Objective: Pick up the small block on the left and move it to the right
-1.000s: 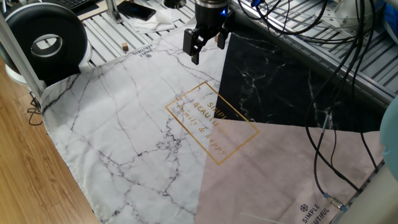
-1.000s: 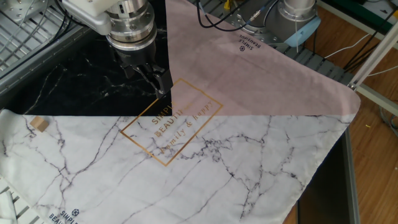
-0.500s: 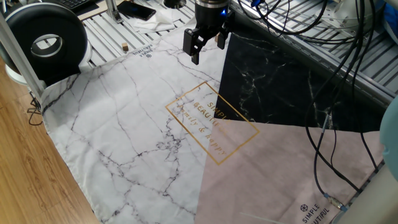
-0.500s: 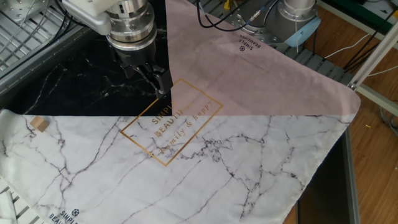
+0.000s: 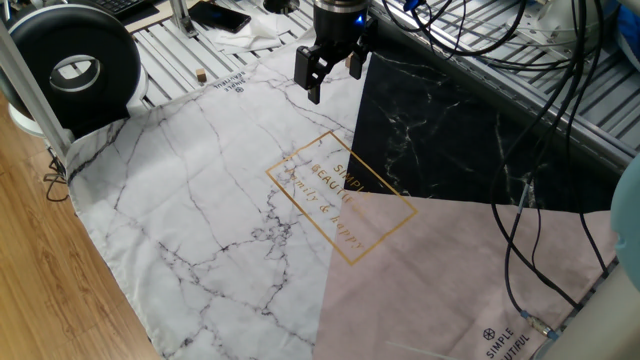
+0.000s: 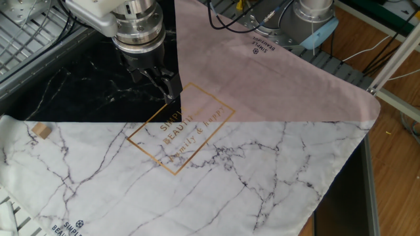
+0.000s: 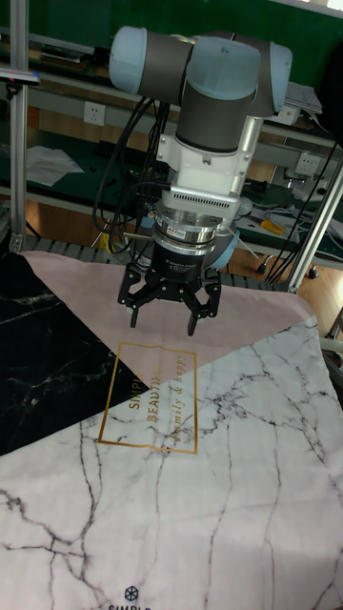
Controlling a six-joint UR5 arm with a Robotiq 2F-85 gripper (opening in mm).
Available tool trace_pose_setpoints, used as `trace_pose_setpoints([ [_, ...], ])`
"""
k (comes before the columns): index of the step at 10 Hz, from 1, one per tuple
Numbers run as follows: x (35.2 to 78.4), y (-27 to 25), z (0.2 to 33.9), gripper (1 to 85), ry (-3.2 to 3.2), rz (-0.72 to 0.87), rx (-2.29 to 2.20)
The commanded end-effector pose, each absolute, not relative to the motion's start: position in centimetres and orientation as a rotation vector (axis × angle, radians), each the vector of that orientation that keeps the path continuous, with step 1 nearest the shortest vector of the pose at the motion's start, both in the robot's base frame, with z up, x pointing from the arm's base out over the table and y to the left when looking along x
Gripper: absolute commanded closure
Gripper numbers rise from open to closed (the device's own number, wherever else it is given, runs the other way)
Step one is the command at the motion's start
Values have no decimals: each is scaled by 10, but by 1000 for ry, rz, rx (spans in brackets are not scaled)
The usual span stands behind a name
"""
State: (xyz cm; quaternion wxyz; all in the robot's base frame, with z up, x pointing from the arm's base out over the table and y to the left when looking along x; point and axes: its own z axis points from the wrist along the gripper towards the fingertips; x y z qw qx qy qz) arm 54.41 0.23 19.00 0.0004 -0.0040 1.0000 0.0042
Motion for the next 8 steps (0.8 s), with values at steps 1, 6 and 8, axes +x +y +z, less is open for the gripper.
trace_pose_setpoints([
  [1, 644, -18, 211, 847, 2743, -110, 4],
  [6, 640, -19, 209, 847, 2760, -116, 1],
  [8, 616, -14, 201, 847, 2857, -96, -42],
])
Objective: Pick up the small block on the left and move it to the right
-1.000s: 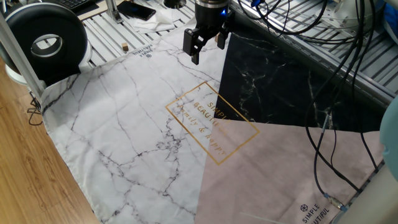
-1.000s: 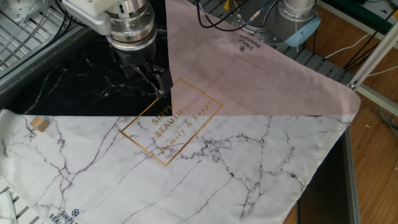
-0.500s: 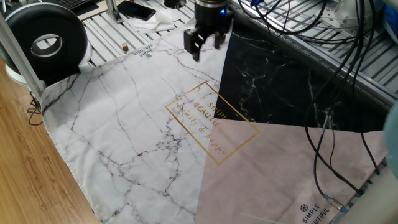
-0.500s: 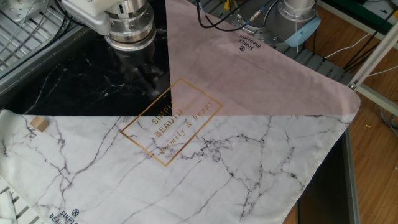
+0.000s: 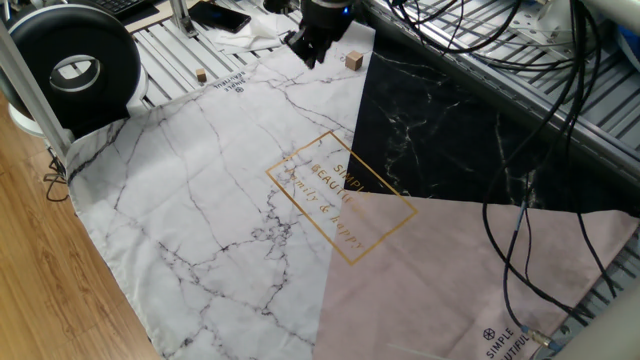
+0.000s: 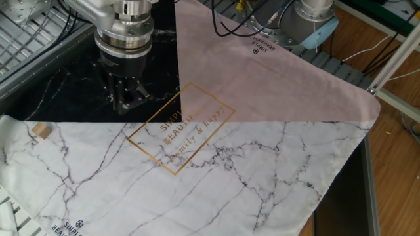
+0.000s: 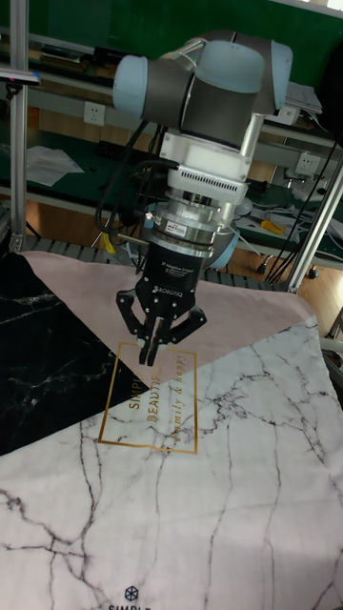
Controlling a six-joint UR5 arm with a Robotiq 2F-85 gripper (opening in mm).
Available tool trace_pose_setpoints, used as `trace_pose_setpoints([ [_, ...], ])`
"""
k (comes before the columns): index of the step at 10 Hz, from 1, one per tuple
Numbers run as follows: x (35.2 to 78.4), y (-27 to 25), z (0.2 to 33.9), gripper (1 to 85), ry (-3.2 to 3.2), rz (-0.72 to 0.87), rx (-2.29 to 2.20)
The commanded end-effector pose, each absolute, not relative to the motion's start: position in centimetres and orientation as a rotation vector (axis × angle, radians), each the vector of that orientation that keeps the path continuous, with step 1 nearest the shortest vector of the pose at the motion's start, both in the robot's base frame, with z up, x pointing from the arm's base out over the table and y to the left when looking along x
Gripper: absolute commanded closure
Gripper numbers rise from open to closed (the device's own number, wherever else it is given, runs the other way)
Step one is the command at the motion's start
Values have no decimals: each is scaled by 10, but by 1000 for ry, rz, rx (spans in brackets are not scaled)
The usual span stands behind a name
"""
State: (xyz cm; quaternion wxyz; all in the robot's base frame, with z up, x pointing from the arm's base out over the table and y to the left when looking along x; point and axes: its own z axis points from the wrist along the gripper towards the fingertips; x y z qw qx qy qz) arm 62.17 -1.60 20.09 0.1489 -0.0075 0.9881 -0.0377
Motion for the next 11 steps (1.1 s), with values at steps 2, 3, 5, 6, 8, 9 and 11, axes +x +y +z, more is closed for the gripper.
trace_pose_setpoints([
  [2, 588, 13, 194, 847, 2968, 57, -71],
  [3, 578, 15, 193, 847, 3007, 70, -81],
  [5, 567, 13, 191, 847, 3047, 60, -95],
  [6, 567, 15, 187, 847, 3037, 77, -122],
  [8, 568, 20, 184, 847, 3023, 103, -126],
  [9, 570, 15, 182, 847, 3021, 52, -127],
  [11, 578, 9, 182, 847, 2991, 11, -155],
])
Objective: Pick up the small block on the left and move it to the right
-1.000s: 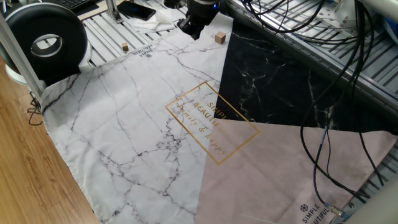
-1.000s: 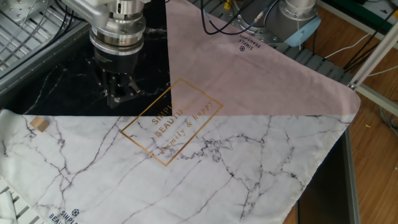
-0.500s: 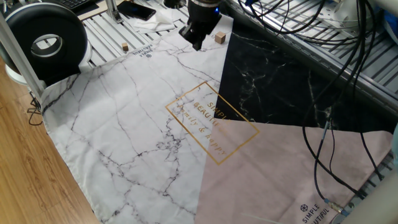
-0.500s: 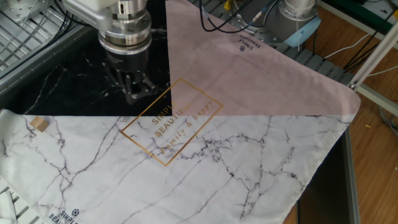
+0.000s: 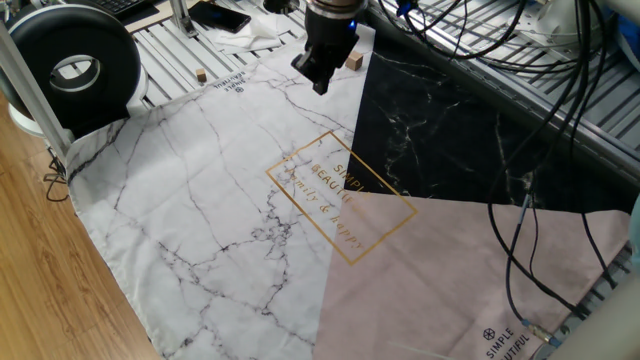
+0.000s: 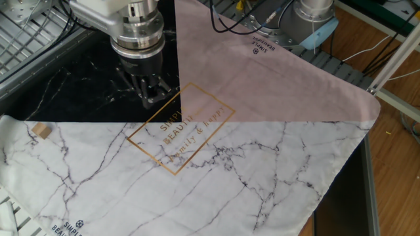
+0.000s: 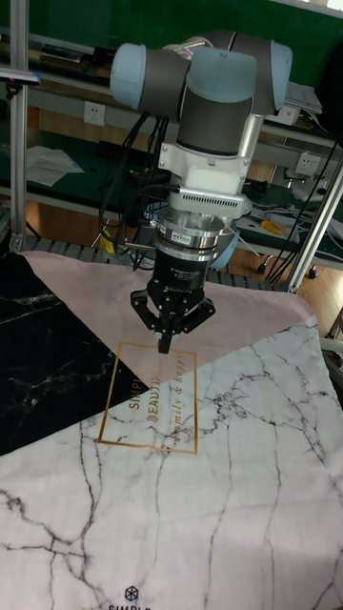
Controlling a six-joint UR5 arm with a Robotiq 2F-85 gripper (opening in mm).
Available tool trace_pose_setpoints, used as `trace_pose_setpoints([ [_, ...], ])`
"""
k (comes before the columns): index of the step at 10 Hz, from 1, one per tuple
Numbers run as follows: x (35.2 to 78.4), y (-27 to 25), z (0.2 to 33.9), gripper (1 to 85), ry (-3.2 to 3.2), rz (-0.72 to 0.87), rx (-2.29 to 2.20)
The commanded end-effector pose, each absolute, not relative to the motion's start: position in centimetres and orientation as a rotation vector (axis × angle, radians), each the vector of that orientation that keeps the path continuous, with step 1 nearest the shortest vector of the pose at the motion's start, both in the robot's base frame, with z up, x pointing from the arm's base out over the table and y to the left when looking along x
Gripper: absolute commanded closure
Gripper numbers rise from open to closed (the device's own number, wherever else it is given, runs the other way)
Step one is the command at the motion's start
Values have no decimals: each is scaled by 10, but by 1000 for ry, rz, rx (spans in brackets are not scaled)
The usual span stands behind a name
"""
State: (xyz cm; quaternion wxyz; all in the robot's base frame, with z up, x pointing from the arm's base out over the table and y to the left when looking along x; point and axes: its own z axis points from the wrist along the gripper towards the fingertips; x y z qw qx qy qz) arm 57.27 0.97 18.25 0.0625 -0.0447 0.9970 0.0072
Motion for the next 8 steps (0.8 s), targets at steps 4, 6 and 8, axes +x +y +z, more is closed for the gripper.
trace_pose_setpoints([
  [4, 608, 20, 189, 847, 2865, 59, -180],
  [6, 585, -8, 184, 847, 2952, -109, -338],
  [8, 574, 6, 182, 847, 2985, -25, -399],
])
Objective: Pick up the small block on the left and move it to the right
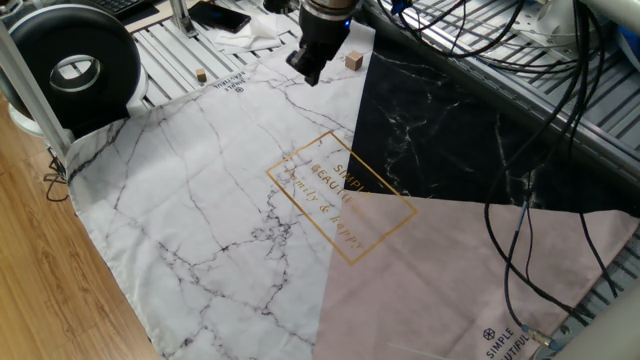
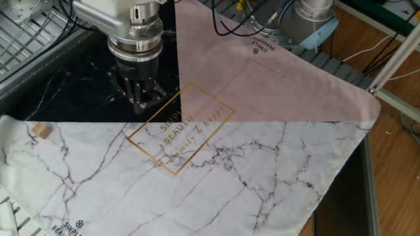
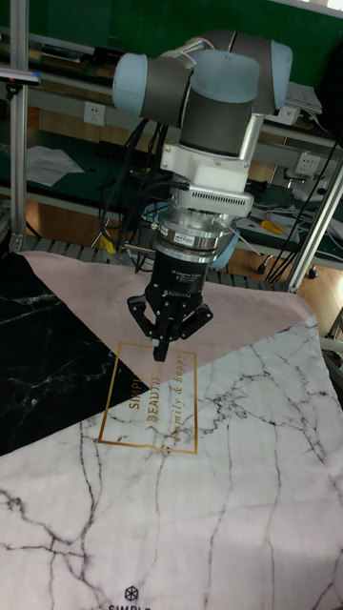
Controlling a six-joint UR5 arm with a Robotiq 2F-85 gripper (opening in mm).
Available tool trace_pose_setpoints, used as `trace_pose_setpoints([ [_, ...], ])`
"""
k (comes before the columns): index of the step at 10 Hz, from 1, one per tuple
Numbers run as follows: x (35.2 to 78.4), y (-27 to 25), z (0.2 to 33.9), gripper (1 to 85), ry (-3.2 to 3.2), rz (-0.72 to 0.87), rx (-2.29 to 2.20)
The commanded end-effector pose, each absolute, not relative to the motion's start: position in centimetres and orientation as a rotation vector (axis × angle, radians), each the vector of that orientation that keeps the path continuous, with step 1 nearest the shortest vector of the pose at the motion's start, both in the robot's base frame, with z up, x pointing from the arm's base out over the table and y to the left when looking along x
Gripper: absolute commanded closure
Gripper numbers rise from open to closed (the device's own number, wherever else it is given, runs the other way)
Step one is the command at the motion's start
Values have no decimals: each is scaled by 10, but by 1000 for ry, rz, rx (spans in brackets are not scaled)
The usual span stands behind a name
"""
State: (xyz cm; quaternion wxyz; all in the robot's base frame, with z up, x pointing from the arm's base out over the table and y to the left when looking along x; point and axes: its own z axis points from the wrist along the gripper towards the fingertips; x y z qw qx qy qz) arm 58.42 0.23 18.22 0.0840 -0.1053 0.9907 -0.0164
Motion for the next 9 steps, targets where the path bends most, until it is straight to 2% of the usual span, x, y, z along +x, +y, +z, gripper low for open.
trace_pose_setpoints([
  [1, 559, 26, 181, 847, 3040, 110, -318],
  [2, 563, 56, 186, 847, 2998, 278, -350],
  [3, 578, 60, 188, 847, 2918, 277, -430],
  [4, 574, 80, 193, 847, 2905, 400, -441],
  [5, 567, 44, 179, 847, 2980, 257, -491],
  [6, 585, -38, 155, 847, 3005, -52, -575],
  [7, 601, -74, 136, 847, 2986, -137, -586],
  [9, 632, -91, 118, 847, 2929, -147, -583],
])
